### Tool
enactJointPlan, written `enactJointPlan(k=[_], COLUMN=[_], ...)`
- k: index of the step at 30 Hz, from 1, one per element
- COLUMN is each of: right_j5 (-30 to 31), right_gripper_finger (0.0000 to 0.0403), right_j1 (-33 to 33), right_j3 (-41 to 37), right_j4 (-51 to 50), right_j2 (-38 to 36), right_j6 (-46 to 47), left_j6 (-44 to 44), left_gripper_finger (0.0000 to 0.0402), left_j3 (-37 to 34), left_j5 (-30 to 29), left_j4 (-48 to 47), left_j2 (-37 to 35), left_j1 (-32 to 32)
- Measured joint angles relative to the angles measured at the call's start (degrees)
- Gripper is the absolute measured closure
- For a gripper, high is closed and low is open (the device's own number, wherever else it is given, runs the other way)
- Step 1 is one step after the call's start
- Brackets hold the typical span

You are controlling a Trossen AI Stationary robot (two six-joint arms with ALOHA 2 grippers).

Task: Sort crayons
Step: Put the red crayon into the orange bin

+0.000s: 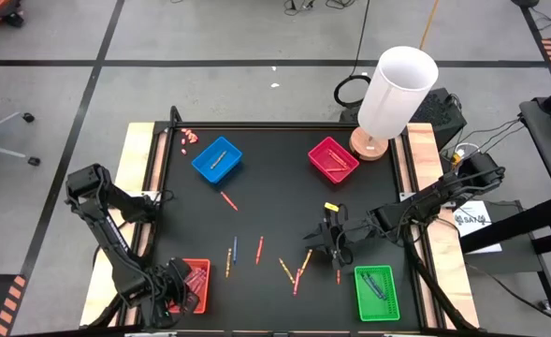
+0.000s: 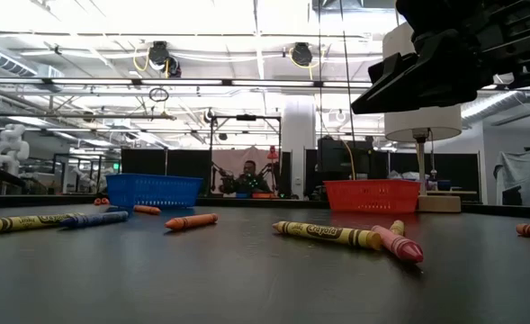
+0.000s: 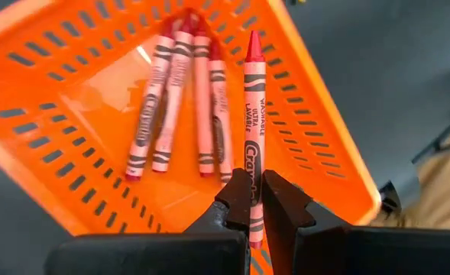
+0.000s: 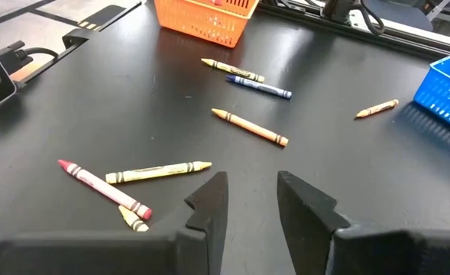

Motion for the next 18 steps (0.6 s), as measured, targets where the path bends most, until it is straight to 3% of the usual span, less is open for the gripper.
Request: enactJointPlan(k=[10,18], right_j5=[0.0,0.0], right_gripper_finger=[0.0303,0.0303], right_j1=[0.0,0.0], right_j3=[0.0,0.0], right_j4=[0.0,0.0], right_j2=[0.0,0.0], right_j6=[-0.1,-0.1], left_j6=[-2.4,-2.3], left_gripper_finger=[0.0381,0.0339], left_j3=[0.0,0.0], left_j5=[1.2,1.3], left_j4=[-4.5,-4.1], left_j2=[0.0,0.8], left_j1=[0.0,0.0])
